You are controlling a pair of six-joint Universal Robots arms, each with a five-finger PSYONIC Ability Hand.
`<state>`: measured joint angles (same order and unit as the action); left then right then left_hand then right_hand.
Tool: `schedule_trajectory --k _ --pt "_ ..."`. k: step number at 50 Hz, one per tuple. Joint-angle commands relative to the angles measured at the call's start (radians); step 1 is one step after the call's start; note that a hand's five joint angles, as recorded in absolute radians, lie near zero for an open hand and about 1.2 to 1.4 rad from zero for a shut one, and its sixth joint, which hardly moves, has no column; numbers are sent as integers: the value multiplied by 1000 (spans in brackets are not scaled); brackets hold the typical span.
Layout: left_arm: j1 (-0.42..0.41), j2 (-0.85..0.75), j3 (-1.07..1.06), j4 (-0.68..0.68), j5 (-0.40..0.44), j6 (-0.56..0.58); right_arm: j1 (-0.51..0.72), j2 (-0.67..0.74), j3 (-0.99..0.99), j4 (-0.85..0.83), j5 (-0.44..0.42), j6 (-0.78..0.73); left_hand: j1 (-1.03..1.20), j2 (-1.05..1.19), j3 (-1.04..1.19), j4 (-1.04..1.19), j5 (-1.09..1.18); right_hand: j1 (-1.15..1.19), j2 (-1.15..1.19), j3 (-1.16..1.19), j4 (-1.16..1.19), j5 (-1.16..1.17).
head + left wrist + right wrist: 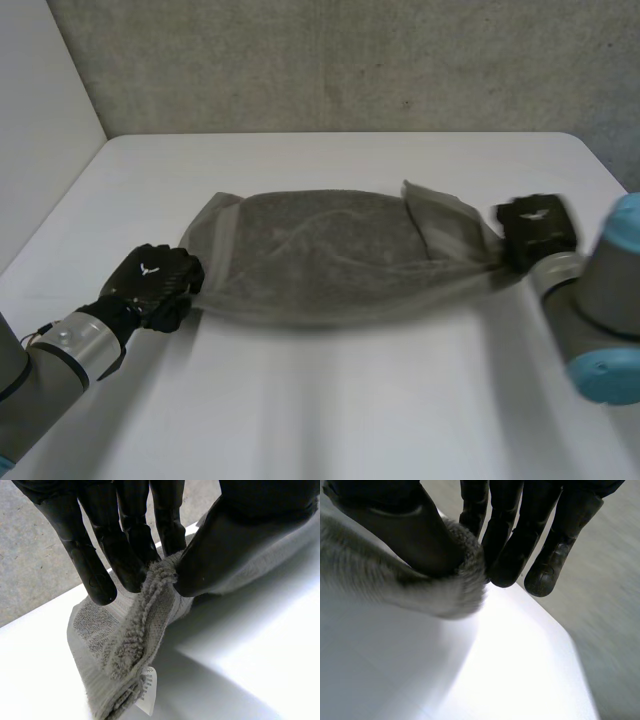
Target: Fold the towel.
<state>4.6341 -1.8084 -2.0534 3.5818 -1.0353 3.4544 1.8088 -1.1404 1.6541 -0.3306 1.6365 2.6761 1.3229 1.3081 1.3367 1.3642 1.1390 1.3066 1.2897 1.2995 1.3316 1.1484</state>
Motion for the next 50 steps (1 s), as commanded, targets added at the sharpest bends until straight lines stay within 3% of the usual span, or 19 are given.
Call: schedule_trajectory --k 1,3,8,12,20,22,28,33,41,50 --pt "0 -2 -2 0 0 0 -158 -21 70 1 19 8 73 88 60 32 83 -241 -224 -234 -266 -257" --pt "-2 -2 -4 0 0 0 -174 -19 79 5 14 5 73 88 60 32 83 -858 -841 -851 -883 -874" --pt "-2 -3 -7 0 0 0 -170 -27 90 7 -7 8 73 88 60 32 83 -1019 -1002 -1012 -1044 -1035" --pt "-2 -2 -8 0 0 0 -169 -55 104 7 -44 13 73 88 60 32 83 -1028 -1011 -1021 -1053 -1044" --pt "-2 8 7 -11 -3 -8 -134 -173 164 11 -248 10 73 88 60 32 83 -1007 -990 -1000 -1032 -1024" --pt "-3 11 28 -12 -5 -14 -128 -196 159 77 -318 -1 73 88 60 32 83 -1004 -987 -997 -1029 -1021" --pt "-14 9 88 -38 -5 -41 -138 -199 127 214 -392 -22 73 88 60 32 83 -999 -982 -991 -1024 -1015" --pt "-17 1 205 -116 -5 -133 -144 -182 121 284 -480 -103 73 88 60 32 83 -972 -955 -965 -997 -989" --pt "-18 -64 346 -178 -15 -224 -134 -121 128 286 -492 -125 73 88 60 32 83 -969 -952 -962 -994 -986" --pt "-31 -124 432 -233 -20 -251 -120 -55 130 281 -489 -119 73 88 60 32 83 -919 -902 -912 -944 -936"
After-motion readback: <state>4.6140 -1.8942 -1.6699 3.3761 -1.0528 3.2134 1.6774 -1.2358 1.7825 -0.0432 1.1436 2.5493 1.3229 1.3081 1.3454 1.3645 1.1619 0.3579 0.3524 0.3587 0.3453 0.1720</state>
